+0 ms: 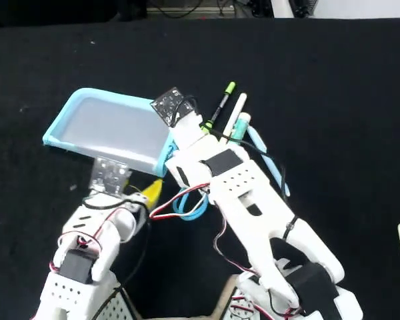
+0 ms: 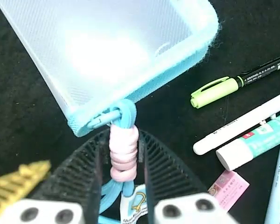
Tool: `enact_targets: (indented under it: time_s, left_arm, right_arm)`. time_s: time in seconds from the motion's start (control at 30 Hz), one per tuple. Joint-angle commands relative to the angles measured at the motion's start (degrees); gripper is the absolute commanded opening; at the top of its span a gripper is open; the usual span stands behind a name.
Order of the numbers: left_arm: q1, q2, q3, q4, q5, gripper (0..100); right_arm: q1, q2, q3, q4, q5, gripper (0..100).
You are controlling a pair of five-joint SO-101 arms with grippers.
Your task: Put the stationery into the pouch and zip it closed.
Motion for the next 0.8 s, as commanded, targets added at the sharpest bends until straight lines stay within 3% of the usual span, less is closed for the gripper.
enact_targets:
  time_s: [0.0, 0.17, 0.4, 0.67, 0.77]
  left_arm:
    - [4.0, -0.35, 1.36, -3.25, -0.18, 24]
    - [3.74, -0.26, 1.36, -6.51, 4.57, 24]
    - [-1.01, 1.14, 1.45, -6.33, 4.48, 24]
    - [-1.01, 4.31, 1.19, -6.77, 4.48, 24]
    - [-1.19, 4.31, 1.19, -6.77, 4.48, 24]
  right_arm:
    - [0.09, -2.95, -0.31, -1.67, -0.62, 1.1]
    - [0.09, -2.95, -0.22, -1.32, -0.62, 1.1]
    - [-0.09, -2.95, -0.4, -1.23, -1.05, 1.1]
    - [-9.93, -6.81, -1.63, 3.87, -0.62, 1.1]
    - [-10.46, -10.24, -0.04, 3.87, -0.62, 1.1]
